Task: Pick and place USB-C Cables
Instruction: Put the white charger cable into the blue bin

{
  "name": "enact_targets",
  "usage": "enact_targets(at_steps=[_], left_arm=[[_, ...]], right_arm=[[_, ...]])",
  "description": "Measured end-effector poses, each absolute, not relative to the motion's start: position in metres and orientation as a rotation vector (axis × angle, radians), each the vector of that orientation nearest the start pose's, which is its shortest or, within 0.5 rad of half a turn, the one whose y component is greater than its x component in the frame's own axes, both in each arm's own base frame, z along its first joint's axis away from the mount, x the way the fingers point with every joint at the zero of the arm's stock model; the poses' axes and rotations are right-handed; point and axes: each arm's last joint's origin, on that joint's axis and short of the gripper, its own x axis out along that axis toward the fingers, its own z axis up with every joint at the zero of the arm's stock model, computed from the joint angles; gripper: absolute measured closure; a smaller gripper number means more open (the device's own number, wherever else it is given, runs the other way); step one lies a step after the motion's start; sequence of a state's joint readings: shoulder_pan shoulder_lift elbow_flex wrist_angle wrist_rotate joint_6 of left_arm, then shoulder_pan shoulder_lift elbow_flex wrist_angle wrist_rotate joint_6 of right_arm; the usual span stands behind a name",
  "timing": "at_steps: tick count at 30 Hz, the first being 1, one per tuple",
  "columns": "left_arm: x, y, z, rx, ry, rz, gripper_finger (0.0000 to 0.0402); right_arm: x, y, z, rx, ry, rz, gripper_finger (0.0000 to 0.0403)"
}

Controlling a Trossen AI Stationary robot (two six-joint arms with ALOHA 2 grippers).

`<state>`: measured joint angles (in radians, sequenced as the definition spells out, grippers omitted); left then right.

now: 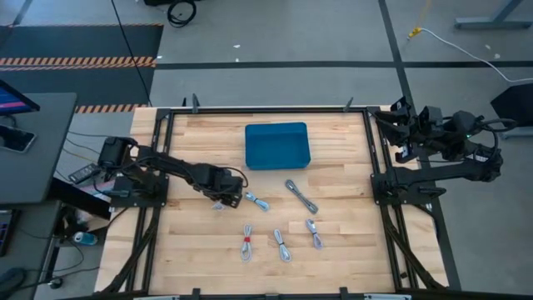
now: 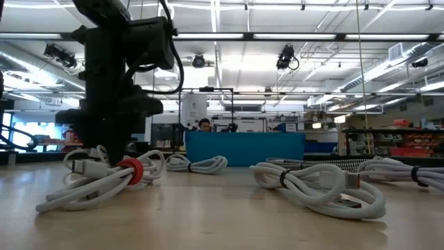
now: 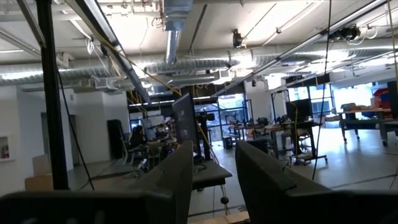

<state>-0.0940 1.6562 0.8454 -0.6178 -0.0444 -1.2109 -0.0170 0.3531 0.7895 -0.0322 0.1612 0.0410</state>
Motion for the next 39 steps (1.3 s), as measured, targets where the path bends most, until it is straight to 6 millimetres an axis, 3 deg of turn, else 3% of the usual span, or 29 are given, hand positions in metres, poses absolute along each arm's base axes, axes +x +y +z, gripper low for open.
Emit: enact_targets(at_steps=[6, 12, 17, 23, 30, 34, 39], left_arm=[[0.267, -0.024, 0.134, -0.885, 1.252, 0.807, 0.0363], [0.277, -0.024, 0.147, -0.8, 1.251, 0.715, 0.0363], [0.3, -0.018, 0.19, -0.657, 1.135, 0.642, 0.0363], [0.332, -0.004, 0.266, -0.415, 0.959, 0.512, 0.0363], [0.342, 0.032, 0.345, -0.15, 0.806, 0.449, 0.0363], [0.338, 0.059, 0.372, -0.043, 0.761, 0.46, 0.0363], [0.331, 0.091, 0.384, 0.022, 0.749, 0.451, 0.0363]], right_arm=[[0.057, -0.006, 0.391, 0.07, -0.407, -0.168, 0.0276], [0.057, -0.006, 0.391, 0.069, -0.406, -0.168, 0.0276], [0.057, -0.006, 0.391, 0.072, -0.407, -0.168, 0.0276], [0.057, -0.006, 0.391, 0.081, -0.408, -0.166, 0.0276], [0.057, -0.006, 0.391, 0.088, -0.409, -0.164, 0.0276], [0.057, -0.006, 0.391, 0.089, -0.409, -0.164, 0.0276], [0.057, -0.006, 0.391, 0.089, -0.409, -0.164, 0.0276]])
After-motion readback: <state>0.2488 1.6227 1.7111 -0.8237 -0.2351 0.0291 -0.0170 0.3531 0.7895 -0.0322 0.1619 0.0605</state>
